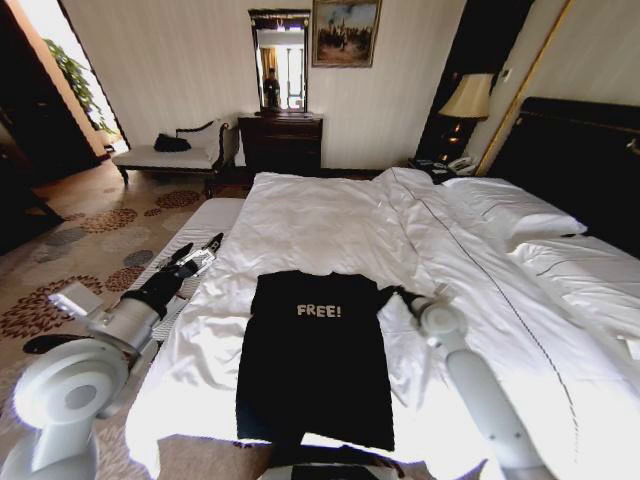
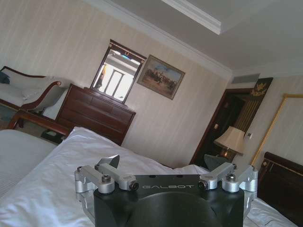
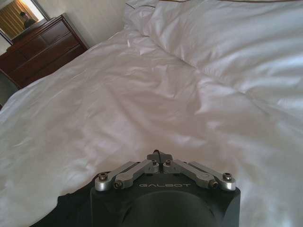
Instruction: Fold the clothes on the bed.
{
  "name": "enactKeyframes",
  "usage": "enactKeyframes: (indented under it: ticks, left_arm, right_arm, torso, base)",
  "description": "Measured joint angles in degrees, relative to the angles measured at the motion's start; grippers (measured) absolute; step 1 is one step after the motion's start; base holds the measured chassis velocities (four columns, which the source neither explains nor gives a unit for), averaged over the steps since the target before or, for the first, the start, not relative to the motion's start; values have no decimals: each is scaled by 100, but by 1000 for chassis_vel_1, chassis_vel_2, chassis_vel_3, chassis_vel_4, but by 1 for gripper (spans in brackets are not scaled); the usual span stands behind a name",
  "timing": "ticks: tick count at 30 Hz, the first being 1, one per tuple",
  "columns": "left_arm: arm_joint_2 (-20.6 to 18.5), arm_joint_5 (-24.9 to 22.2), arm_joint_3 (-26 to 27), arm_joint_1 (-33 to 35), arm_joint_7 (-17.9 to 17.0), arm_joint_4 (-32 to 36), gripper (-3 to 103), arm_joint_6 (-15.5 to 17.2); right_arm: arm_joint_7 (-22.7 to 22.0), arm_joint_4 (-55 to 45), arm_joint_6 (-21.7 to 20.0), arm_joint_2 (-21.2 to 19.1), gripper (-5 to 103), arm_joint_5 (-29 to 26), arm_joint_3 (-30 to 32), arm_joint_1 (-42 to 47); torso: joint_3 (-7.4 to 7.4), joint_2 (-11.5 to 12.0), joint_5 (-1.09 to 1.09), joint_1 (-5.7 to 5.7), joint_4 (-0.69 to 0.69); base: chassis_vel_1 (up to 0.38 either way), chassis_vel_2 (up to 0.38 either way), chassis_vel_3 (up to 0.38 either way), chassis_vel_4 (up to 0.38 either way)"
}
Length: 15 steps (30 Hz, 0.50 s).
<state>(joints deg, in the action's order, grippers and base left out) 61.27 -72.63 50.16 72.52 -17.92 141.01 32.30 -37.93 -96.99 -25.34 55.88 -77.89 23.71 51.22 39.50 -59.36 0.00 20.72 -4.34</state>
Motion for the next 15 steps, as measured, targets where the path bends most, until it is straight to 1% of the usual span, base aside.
enactKeyframes:
  ticks: [3, 6, 9, 15]
  left_arm:
    - [0, 12, -60, -56, -5, -37, 100, -2]
    - [1, 22, -92, -84, -6, -50, 100, -2]
    - [-8, 34, -121, -123, -6, -80, 100, -2]
    - [-12, 43, -127, -150, -9, -117, 100, -2]
  right_arm:
    - [83, 205, -23, -85, 0, 16, -100, -112]
    - [108, 237, -27, -91, 0, 25, -103, -122]
    - [138, 261, -29, -90, 0, 52, -102, -121]
    - [209, 256, -30, -46, 0, 162, -71, -80]
  torso:
    - [0, 0, -2, 0, 2]
    - [0, 0, -2, 0, 2]
    - [0, 0, -1, 0, -1]
    - [0, 0, -3, 0, 1]
  base:
    - [0, 0, 0, 0]
    - [0, 0, 0, 0]
    - [0, 0, 0, 0]
    - [0, 0, 0, 0]
